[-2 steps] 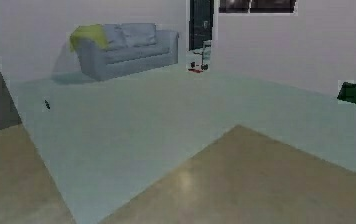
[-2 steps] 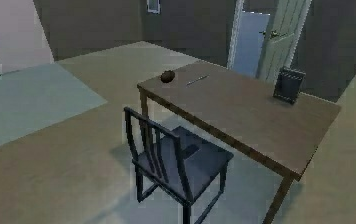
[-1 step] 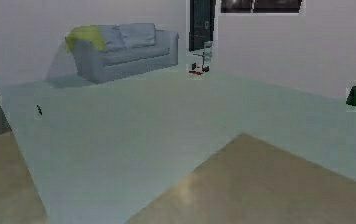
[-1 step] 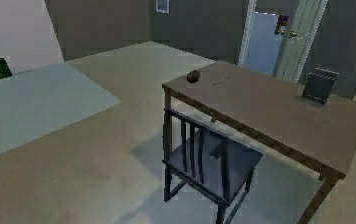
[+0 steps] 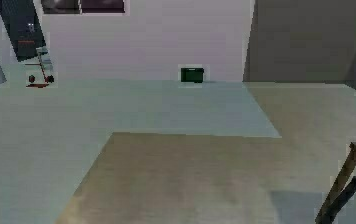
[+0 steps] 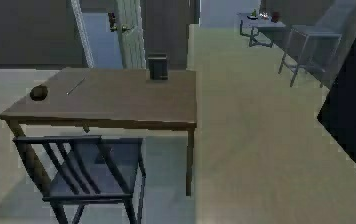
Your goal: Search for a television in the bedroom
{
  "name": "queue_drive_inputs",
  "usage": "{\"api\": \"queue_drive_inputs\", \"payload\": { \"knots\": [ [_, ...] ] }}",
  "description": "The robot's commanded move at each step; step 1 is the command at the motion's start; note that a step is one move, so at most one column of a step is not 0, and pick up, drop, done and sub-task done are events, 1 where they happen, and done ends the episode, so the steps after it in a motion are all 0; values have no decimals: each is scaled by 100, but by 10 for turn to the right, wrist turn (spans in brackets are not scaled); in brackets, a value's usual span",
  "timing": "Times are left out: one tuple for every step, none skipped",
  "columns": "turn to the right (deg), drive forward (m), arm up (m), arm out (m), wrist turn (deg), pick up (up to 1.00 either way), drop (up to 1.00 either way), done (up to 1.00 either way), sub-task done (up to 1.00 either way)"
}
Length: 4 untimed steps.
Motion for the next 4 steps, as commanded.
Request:
{"api": "queue_drive_inputs", "payload": {
  "knots": [
    [0, 100, 0, 0, 0, 0, 0, 0, 0],
    [450, 0, 0, 0, 0, 0, 0, 0, 0],
    [90, 0, 0, 0, 0, 0, 0, 0, 0],
    [0, 100, 0, 0, 0, 0, 0, 0, 0]
  ]
}}
